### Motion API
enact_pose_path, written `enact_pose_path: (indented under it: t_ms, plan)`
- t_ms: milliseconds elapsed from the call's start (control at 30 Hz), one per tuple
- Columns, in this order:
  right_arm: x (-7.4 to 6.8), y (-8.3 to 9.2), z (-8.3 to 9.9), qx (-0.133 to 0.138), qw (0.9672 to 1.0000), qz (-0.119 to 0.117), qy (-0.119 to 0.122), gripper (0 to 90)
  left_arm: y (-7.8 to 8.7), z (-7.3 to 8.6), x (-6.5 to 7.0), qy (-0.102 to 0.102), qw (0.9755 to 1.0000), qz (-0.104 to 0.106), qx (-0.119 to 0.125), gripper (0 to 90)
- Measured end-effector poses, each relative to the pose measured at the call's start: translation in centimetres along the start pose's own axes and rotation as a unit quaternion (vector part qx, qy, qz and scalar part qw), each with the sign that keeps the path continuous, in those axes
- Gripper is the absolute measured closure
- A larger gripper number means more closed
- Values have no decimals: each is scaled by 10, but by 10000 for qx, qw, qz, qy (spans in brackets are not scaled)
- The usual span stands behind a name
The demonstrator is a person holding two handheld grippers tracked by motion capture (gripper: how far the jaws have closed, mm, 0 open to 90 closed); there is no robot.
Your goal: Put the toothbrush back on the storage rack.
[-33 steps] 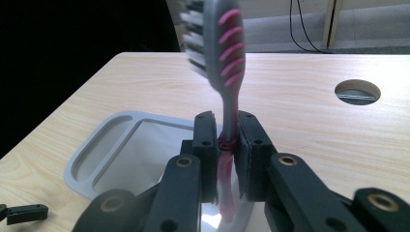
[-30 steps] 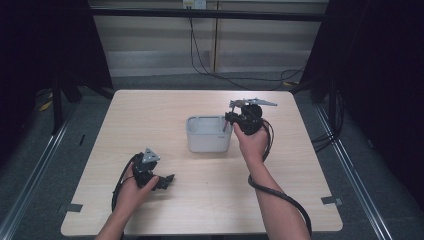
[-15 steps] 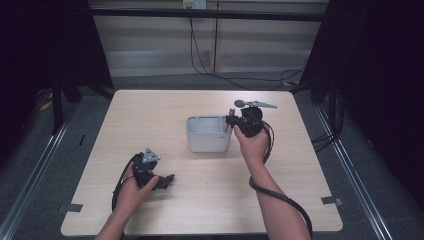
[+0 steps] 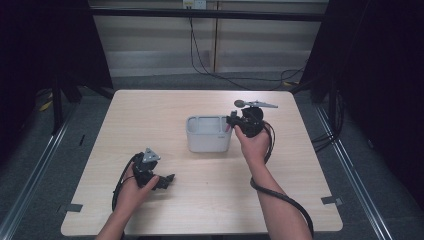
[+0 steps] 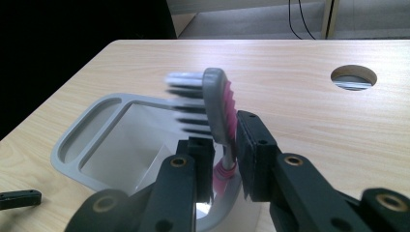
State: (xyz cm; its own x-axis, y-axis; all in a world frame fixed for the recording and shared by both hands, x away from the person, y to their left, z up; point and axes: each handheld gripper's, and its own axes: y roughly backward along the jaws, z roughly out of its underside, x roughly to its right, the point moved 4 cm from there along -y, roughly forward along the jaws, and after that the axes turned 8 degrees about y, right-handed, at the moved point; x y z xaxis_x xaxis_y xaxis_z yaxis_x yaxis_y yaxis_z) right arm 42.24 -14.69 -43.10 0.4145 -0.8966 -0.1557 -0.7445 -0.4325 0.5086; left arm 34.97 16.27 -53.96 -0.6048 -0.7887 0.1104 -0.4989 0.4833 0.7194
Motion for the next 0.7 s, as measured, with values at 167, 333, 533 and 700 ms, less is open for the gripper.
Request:
enact_pose_path:
  t_ms: [167,333,533,700]
  plan:
    - [0,1,-1,18,10000,10,6,763,0,0,0,-16,10000,-22,6,0]
    - [-2,2,-2,14,10000,9,11,733,0,0,0,-27,10000,-37,1,0]
    - [-2,4,-1,-8,10000,38,10,649,0,0,0,-23,10000,-39,1,0]
    - [-2,4,-1,-12,10000,-74,24,588,-1,-1,0,-5,10000,-20,7,0]
